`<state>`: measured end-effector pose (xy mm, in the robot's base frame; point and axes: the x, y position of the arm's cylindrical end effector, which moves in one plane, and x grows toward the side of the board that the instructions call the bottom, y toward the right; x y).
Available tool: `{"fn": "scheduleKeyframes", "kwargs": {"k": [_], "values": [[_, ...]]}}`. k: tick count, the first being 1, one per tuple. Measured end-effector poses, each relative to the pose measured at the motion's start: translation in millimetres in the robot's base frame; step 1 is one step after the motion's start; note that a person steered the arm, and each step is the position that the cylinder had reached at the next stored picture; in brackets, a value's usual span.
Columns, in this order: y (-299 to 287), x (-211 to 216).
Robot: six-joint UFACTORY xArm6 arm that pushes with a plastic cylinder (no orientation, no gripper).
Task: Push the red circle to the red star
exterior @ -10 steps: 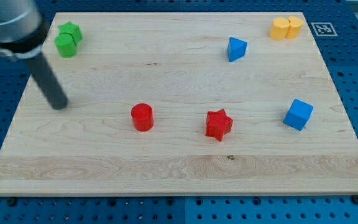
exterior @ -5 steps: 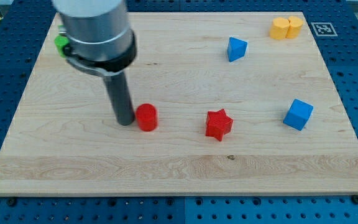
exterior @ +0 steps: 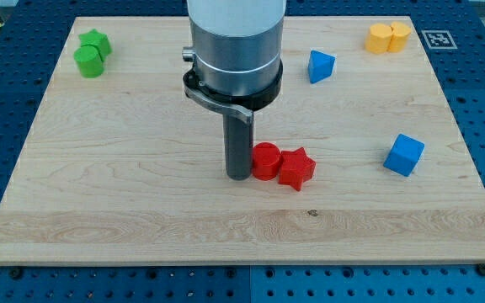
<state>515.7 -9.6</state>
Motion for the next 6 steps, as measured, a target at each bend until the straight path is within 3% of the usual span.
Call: {"fn": "scheduleKeyframes", "kwargs": {"k": [3, 6], "values": [[40, 14], [11, -24]]}}
